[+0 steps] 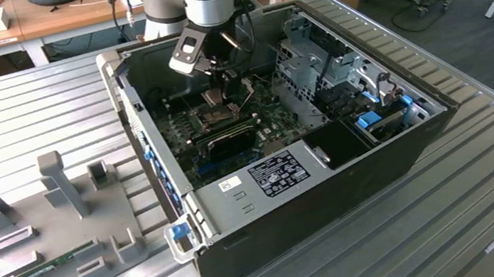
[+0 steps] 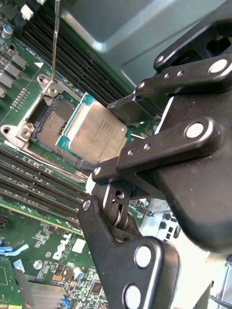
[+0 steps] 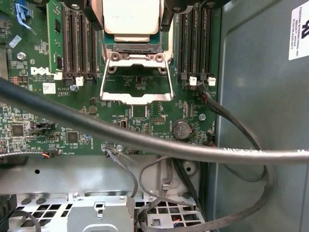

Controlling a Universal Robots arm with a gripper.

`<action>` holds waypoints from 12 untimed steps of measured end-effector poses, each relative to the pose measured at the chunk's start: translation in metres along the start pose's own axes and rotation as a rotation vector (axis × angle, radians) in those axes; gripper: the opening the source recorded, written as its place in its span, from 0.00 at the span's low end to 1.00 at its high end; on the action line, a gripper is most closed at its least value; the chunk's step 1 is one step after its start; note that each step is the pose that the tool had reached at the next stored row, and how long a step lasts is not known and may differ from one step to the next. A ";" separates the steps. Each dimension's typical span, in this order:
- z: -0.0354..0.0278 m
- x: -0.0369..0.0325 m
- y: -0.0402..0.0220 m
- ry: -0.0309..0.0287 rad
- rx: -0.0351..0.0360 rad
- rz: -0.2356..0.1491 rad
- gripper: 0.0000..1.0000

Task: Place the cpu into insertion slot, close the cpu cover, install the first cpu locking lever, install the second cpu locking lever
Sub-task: 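Place the cpu into insertion slot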

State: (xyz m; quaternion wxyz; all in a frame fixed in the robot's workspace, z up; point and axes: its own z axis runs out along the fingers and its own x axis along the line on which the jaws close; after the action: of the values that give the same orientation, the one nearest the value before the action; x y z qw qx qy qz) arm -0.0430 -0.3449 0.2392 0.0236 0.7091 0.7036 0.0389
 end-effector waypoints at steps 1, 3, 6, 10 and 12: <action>0.0005 0.0001 0.0000 0.0003 -0.0001 0.000 0.54; 0.0032 -0.0001 -0.0003 0.0001 0.0000 0.000 0.54; 0.0086 -0.0002 -0.0007 0.0002 -0.0001 0.000 0.54; 0.0132 -0.0003 -0.0012 0.0001 0.0000 0.000 0.54; 0.0135 -0.0003 -0.0012 0.0001 0.0000 0.000 0.54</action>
State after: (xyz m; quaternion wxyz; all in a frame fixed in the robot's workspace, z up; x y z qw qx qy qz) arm -0.0429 -0.3449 0.2257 0.0236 0.7091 0.7036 0.0390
